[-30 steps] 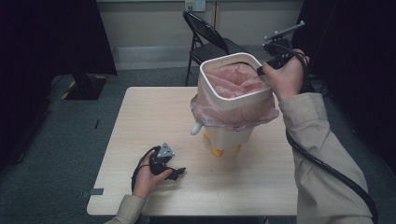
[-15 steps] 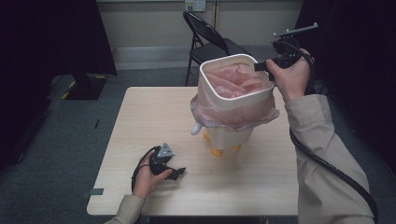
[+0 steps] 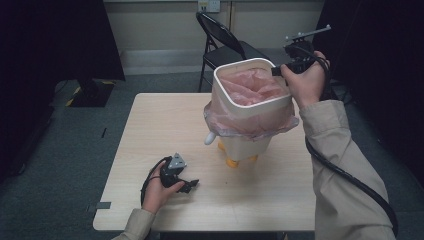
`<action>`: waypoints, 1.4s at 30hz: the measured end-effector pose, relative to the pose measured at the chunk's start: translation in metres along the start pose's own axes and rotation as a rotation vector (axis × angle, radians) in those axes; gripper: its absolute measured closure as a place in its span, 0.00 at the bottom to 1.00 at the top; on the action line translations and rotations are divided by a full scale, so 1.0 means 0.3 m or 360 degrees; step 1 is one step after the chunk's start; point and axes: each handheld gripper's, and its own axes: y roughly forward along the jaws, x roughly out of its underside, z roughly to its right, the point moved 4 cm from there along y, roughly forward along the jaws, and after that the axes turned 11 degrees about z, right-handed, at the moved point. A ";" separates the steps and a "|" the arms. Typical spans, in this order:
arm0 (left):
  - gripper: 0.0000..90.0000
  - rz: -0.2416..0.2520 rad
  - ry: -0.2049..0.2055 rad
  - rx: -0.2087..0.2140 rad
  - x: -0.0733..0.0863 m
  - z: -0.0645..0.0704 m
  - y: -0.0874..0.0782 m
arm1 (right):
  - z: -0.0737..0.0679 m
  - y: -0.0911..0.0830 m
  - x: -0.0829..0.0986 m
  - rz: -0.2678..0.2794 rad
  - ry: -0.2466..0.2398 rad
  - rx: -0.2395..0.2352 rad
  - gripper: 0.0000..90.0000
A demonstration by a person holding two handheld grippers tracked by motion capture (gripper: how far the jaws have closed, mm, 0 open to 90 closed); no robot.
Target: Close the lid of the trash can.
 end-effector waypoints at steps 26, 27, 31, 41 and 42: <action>0.14 0.0000 0.0000 0.0001 0.000 0.000 0.000 | 0.004 -0.095 0.004 0.0092 -0.0047 -0.0072 0.20; 0.14 0.0000 0.0000 0.0001 0.000 0.000 0.000 | 0.007 -0.109 0.007 0.0096 -0.0075 -0.0111 0.16; 0.14 0.0000 0.0000 0.0000 0.000 0.000 0.000 | 0.019 -0.160 0.020 0.0085 -0.0086 -0.0167 0.17; 0.14 0.0000 0.0000 0.0000 0.000 0.000 0.000 | 0.053 -0.242 0.040 0.0096 -0.0083 -0.0252 0.17; 0.14 0.0000 0.0000 -0.0001 0.000 0.000 0.000 | 0.051 -0.246 0.044 0.0084 -0.0086 -0.0262 0.17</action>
